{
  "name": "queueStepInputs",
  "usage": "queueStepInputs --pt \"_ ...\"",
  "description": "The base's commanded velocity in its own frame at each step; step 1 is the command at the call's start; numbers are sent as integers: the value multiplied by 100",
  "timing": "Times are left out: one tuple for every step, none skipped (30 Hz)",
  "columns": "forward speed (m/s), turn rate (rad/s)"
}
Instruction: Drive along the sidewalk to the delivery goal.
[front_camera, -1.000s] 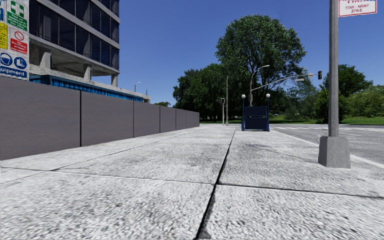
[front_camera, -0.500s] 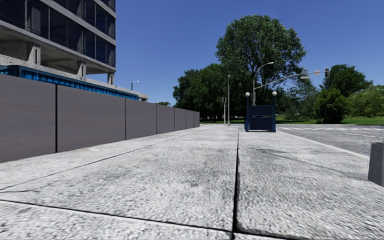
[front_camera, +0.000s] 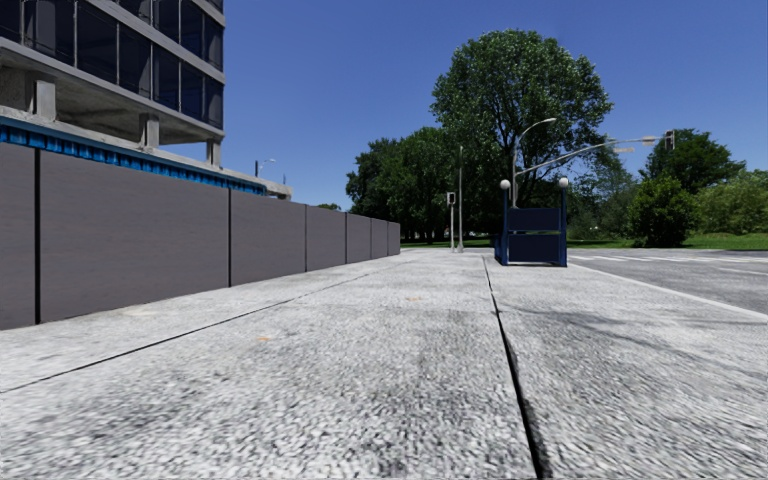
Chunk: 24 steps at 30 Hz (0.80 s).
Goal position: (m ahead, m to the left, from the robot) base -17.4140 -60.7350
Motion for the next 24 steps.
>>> queueStepInputs --pt "200 0" --pt "200 0" --pt "200 0" --pt "200 0" --pt "200 0" --pt "200 0" --pt "200 0" --pt "200 0" --pt "200 0" --pt "200 0" --pt "200 0" --pt "200 0" --pt "200 0" --pt "200 0" --pt "200 0" --pt "200 0" --pt "200 0" --pt "200 0" --pt "200 0" --pt "200 0" --pt "200 0" --pt "200 0" --pt "200 0" --pt "200 0"
